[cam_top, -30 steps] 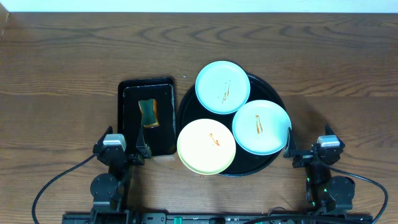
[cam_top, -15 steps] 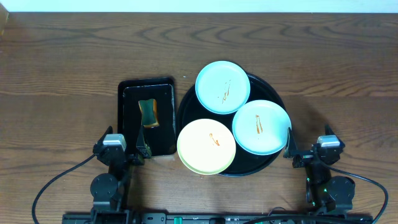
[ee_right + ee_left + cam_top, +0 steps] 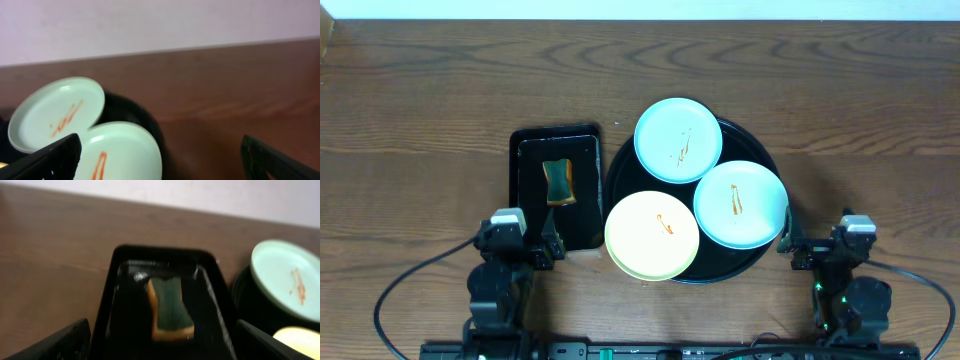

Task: Clean dirty plates on tray and stack at the side

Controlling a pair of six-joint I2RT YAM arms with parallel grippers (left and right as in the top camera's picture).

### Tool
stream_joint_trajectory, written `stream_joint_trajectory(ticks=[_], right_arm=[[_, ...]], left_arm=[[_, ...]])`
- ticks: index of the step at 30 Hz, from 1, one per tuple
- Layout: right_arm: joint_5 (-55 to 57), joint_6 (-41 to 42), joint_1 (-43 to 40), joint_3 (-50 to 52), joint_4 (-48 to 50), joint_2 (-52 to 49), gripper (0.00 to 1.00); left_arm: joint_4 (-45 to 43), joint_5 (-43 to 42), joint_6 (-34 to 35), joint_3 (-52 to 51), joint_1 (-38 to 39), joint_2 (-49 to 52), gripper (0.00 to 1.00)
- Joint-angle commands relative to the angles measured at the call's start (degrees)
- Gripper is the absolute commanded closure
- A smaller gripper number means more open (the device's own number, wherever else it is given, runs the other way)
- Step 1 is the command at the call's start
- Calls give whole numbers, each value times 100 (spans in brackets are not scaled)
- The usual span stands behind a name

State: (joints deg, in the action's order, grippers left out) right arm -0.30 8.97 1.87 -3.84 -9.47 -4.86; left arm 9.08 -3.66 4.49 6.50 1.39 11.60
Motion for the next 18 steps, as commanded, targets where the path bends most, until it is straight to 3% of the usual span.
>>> stream_joint_trajectory(ticks=[1, 9, 18], right_arm=[[155, 173, -35, -538, -168, -511, 1], [70, 173, -35, -2046, -1025, -2623, 1], [-619, 120, -35, -4094, -2640, -5143, 1]], left_arm=[[101, 13, 52, 647, -4, 601, 9], [848, 7, 52, 1958, -2, 2341, 9], [2347, -35, 52, 3436, -4, 3871, 9]])
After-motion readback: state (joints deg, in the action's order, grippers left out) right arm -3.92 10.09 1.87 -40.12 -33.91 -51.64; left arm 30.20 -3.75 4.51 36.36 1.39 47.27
